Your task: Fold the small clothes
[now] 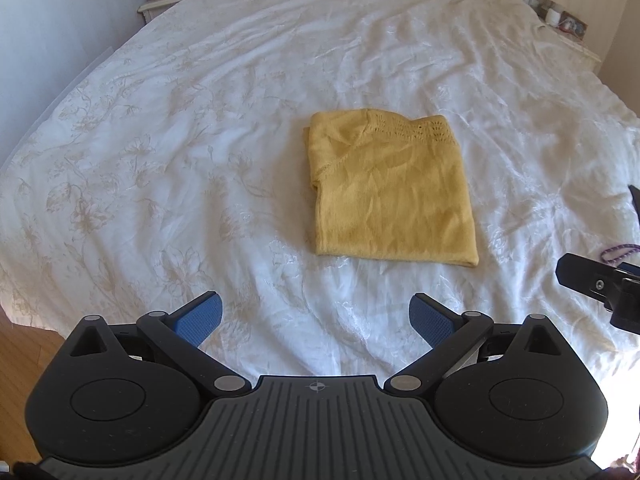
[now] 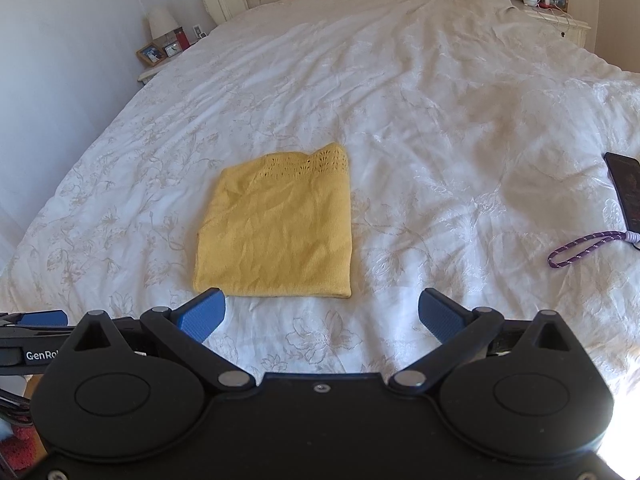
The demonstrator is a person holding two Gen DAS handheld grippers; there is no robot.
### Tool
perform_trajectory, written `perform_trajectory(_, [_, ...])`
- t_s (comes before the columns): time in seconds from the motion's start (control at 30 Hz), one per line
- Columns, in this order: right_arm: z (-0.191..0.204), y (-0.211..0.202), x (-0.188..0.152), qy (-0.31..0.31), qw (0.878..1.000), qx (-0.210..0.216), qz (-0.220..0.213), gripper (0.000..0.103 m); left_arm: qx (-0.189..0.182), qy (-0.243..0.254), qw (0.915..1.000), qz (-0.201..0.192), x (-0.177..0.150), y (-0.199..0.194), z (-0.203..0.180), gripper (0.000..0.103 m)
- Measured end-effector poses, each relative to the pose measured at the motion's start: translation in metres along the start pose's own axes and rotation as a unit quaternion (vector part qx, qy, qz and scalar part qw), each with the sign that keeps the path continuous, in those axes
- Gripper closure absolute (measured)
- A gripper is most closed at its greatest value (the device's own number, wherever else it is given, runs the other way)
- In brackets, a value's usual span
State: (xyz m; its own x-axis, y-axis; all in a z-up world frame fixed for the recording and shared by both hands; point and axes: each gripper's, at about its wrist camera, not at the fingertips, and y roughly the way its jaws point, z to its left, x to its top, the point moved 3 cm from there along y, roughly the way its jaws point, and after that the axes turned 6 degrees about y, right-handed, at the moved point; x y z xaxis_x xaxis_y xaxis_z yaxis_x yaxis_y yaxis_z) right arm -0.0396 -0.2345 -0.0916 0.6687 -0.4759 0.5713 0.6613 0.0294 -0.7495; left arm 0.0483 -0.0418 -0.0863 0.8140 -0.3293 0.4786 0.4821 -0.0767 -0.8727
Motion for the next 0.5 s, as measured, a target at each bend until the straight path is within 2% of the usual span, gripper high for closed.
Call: perform_trajectory(0.5, [0.004,0.024,0.006,0.001,1.000,-0.003,0.029,0.001,-0.008,0.002,0.9998,0.019,0.009,0.019,0.002,0.002])
